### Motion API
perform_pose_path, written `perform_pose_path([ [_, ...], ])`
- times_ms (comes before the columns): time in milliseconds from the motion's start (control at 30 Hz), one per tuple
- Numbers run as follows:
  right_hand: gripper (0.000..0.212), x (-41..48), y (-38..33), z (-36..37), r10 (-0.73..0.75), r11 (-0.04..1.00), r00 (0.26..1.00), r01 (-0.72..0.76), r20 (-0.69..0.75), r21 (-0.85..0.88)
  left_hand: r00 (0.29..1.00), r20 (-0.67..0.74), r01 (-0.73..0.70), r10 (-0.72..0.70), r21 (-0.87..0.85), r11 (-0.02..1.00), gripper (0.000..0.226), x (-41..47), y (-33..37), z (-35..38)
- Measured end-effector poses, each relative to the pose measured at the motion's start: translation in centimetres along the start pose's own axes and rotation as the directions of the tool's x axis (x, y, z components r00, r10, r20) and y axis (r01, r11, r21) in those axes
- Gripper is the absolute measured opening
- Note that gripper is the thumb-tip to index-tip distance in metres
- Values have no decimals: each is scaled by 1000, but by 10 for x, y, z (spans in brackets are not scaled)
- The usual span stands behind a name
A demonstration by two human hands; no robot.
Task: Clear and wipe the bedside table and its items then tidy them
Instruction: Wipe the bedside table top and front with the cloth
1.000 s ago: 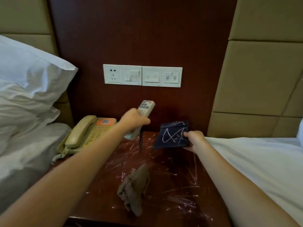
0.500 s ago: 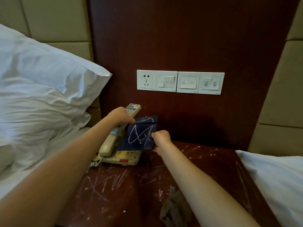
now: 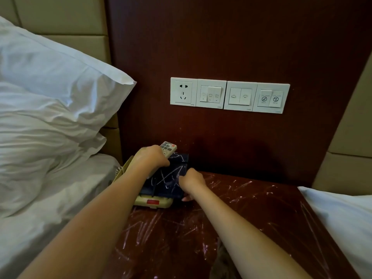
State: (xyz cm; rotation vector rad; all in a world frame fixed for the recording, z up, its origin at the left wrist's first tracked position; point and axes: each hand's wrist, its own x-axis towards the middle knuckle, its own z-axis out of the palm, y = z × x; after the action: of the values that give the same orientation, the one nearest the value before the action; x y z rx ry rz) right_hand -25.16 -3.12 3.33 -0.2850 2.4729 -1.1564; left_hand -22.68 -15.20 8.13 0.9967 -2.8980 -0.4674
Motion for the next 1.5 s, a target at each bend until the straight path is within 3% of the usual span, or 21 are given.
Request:
perform_pose_path([
  [167, 37, -4, -6, 0, -8, 999, 1000, 8, 8, -51, 998, -54, -19, 26, 116, 993, 60, 2, 3, 6],
  [300, 43, -6, -6, 3, 18, 998, 1000, -18, -3, -64, 972, -222, -46, 74, 125, 991, 62, 3, -4, 14],
  [500, 52, -8, 3, 2, -281, 848, 943, 157, -177, -506, 957, -248, -67, 149, 310, 948, 60, 4, -3, 20],
  [733, 44, -23, 3, -21, -380, 788, 912, 231, -155, -571, 951, -253, -77, 180, 370, 926, 62, -15, -1, 14],
  [867, 33, -44, 12, -50, -394, 766, 912, 255, -117, -590, 884, -314, -236, 347, 343, 909, 51, -50, 17, 3],
  [1067, 15, -87, 45, -110, -327, 747, 943, 223, -54, -626, 880, -141, -416, 453, 231, 880, 34, -127, 59, 2],
  [1133, 19, -101, 63, -125, -268, 757, 963, 195, -23, -624, 882, -51, -453, 469, 187, 872, 33, -151, 64, 16],
  [1200, 28, -115, 82, -133, -125, 810, 990, 138, 62, -569, 882, 136, -469, 450, 173, 866, 38, -174, 65, 34],
  [1300, 48, -136, 105, -130, 30, 891, 981, 60, 191, -449, 883, 340, -383, 323, 122, 916, 48, -207, 60, 55],
  [1400, 44, -149, 115, -110, -1, 927, 975, 83, 220, -365, 869, 425, -313, 255, 71, 947, 46, -228, 51, 66],
  [1500, 18, -153, 115, -91, -113, 945, 982, 154, 152, -290, 870, 405, -262, 280, -100, 960, 27, -235, 43, 71],
])
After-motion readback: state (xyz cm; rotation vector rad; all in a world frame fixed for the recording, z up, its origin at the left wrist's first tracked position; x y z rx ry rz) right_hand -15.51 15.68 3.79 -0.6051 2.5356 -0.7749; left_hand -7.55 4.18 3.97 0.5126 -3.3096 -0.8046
